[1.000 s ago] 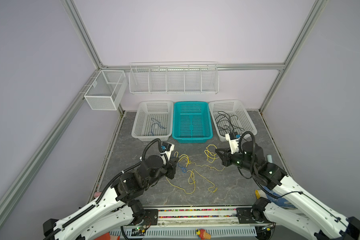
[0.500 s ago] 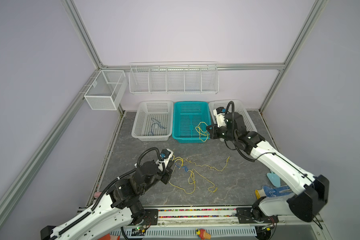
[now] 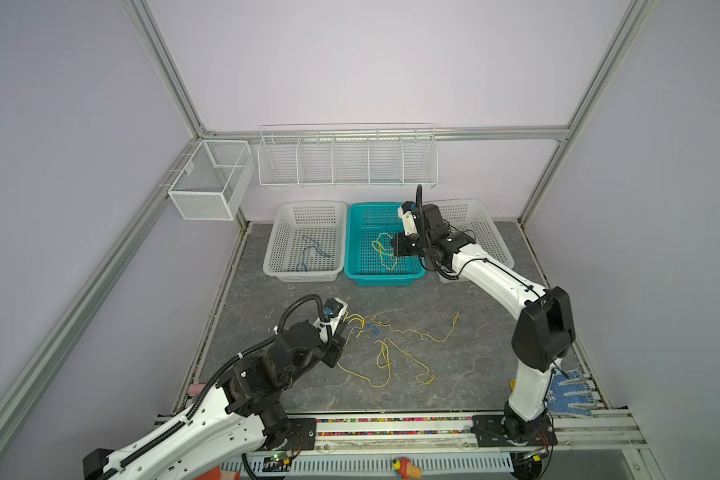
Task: Untangle the cables
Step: 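Carry the yellow wire with the right gripper over the teal basket, then lower the yellow wire into the teal basket and open the right gripper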
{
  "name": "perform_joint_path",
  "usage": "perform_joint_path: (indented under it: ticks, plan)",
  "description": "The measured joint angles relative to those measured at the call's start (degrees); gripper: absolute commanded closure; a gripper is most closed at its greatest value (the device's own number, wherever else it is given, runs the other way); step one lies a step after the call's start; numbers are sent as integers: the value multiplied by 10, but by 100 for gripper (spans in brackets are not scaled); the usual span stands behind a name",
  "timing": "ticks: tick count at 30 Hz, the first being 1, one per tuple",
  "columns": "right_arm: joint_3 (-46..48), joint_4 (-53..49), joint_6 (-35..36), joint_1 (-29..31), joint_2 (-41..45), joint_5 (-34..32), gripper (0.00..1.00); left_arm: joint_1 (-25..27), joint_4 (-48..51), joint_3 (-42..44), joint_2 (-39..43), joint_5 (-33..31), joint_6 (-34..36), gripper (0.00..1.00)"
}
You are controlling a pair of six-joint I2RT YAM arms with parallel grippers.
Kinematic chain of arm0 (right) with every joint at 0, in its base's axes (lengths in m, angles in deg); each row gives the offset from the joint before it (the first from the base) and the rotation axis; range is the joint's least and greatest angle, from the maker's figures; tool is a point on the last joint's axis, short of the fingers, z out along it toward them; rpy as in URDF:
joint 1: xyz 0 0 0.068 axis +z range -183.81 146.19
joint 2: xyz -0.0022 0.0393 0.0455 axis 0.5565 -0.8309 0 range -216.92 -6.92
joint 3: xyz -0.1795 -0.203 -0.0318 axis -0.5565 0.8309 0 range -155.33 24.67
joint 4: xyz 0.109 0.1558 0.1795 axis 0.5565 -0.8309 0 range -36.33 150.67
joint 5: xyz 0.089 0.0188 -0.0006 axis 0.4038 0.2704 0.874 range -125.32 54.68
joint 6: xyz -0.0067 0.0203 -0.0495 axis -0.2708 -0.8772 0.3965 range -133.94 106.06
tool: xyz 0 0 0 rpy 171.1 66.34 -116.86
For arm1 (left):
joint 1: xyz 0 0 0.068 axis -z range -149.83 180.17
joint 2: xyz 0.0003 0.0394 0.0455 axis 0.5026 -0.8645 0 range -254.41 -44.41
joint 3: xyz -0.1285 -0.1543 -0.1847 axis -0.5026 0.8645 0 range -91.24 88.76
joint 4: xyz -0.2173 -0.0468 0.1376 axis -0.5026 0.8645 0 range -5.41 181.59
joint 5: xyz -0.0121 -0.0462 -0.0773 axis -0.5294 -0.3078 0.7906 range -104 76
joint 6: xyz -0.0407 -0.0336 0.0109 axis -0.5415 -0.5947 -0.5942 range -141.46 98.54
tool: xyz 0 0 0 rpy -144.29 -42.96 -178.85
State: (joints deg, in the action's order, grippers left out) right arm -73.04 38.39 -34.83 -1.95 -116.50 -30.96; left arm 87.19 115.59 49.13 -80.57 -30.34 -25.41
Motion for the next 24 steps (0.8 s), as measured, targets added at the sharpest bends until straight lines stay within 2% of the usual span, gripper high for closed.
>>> perform_joint_path:
  ticks: [4,8,10,15,19,24]
  plan:
    - [-16,-20,5,0,-24,2,72,0,5,0,2,0,0,100]
    - [0,-22,2,0,-6,12,58,0,6,0,5,0,0,100]
    - [37,-15,0,2,32,22,54,0,6,0,5,2,0,100]
    - [163,35,-7,22,176,71,52,-1,7,0,5,18,-1,100]
    - [286,111,-16,67,284,117,51,-9,6,0,18,20,-3,100]
    - [419,171,-28,127,369,144,48,-17,3,0,53,17,-5,100]
